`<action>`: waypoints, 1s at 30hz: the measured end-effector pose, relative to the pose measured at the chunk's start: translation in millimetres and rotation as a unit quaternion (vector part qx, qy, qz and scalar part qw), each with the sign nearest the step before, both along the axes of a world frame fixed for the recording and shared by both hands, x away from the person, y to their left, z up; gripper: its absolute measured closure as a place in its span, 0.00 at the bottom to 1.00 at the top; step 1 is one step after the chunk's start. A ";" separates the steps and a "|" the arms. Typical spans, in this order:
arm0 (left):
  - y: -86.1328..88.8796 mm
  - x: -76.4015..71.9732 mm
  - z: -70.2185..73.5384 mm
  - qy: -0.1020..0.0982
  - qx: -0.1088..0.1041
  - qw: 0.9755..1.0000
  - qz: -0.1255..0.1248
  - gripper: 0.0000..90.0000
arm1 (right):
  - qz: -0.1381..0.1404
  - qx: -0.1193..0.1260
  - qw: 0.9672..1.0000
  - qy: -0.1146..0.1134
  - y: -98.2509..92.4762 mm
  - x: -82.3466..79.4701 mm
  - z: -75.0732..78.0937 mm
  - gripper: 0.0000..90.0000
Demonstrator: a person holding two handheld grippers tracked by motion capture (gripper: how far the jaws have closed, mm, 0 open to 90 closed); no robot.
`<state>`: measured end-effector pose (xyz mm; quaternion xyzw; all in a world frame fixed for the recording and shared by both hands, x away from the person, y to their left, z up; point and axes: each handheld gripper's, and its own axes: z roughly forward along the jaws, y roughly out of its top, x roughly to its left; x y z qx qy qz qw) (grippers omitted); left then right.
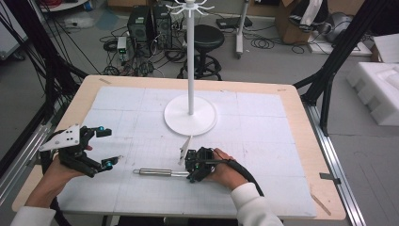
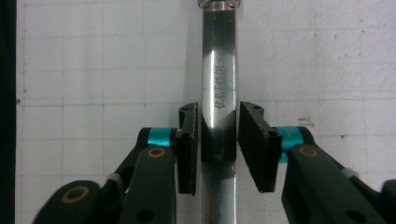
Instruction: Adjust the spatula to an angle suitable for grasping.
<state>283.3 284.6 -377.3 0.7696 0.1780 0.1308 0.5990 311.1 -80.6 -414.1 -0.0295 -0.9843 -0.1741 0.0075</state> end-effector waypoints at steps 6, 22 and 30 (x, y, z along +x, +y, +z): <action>0.4 0.2 0.0 0.000 0.000 1.000 0.000 0.02 | -0.004 -0.003 1.000 0.002 1.2 -0.1 0.3 0.82; 1.4 0.4 0.0 0.002 -0.002 1.000 0.001 0.02 | -0.014 0.009 1.000 0.001 -2.0 0.9 5.4 0.83; 1.6 0.4 0.1 0.002 -0.001 1.000 0.000 0.02 | -0.037 0.058 0.998 -0.011 -18.5 4.6 22.6 0.83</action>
